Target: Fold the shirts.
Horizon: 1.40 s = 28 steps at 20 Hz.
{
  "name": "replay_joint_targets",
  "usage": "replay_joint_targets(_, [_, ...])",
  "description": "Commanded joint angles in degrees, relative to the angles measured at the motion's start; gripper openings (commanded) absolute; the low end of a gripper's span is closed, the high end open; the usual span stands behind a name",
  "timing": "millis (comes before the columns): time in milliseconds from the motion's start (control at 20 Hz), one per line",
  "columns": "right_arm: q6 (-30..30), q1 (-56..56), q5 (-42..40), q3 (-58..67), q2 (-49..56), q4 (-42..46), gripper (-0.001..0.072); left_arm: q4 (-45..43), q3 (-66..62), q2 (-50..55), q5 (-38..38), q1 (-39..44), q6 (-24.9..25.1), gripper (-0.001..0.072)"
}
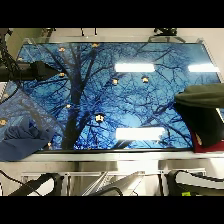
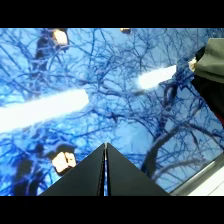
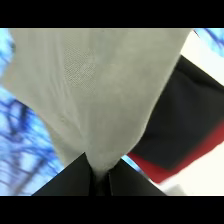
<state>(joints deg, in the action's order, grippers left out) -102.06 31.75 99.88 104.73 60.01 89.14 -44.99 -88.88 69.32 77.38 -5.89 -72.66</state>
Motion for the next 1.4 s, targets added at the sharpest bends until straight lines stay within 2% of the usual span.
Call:
replay_joint_targets(0, [-0.94, 0.24, 2.89, -8.11, -2.54, 5.62, 0.0020, 0.00, 0.00, 0.04, 0.33, 0.02, 0.04, 0.0019])
replay_joint_targets(200, [-3.13, 0.68, 1.64, -22.36, -5.57, 15.50, 0.0020, 0.00, 0.02, 0.04, 1.38, 0.02, 0.09, 0.0019])
replay_joint_targets(450, [-5.35, 2.56, -5.09, -37.33, -6.40, 14.75, 0.0028, 0.00, 0.02, 0.04, 2.58, 0.02, 0.70, 0.0019])
replay_joint_targets(500, [-5.35, 2.56, -6.08, -38.99, -6.27, 14.73, 0.0117, -0.02, 0.02, 0.04, 2.56, 0.02, 0.68, 0.0019])
replay_joint_targets(600, [-4.39, 2.56, -6.45, -39.58, -5.70, 14.80, 0.0582, 0.00, 0.02, 0.07, 2.12, 0.02, 0.68, 0.0019])
replay_joint_targets(650, [-2.40, 2.56, -6.38, -39.36, -5.75, 14.84, 0.0623, 0.00, 0.02, 0.04, 1.92, 0.02, 0.68, 0.0019])
replay_joint_targets(850, [-1.60, 2.32, -3.65, -34.75, -5.77, 11.58, 0.0615, 0.13, 0.02, 0.04, 2.01, 0.04, 0.66, 0.0019])
replay_joint_targets(900, [-1.33, 1.86, -3.50, -33.29, -5.79, 7.45, 0.0538, 0.15, 0.02, 0.04, 2.12, 0.09, 0.72, 0.0019])
replay_joint_targets(1000, [-1.18, 0.09, -5.33, -32.37, -6.51, -2.58, 0.0100, 0.15, 0.02, -0.02, 2.47, 0.74, 1.16, 0.0019])
replay_joint_targets(1050, [-0.92, -1.57, -7.04, -32.39, -6.91, -6.88, 0.0020, 0.11, 0.02, -0.17, 2.71, 1.60, 1.16, 0.0019])
replay_joint_targets(1150, [0.15, -7.23, -10.14, -32.52, -7.89, -13.11, 0.0020, -0.02, 0.07, -1.16, 2.99, 4.63, 0.87, 0.0018])
replay_joint_targets(1250, [0.31, -15.56, -12.61, -33.86, -9.49, -14.62, 0.0018, -0.09, 2.73, -4.07, 2.36, 9.01, -0.63, 0.0018])
replay_joint_targets(1350, [0.22, -25.64, -15.78, -38.86, -12.68, -14.64, 0.0017, -0.61, 10.71, -9.01, 1.11, 14.73, -2.43, 0.0018])
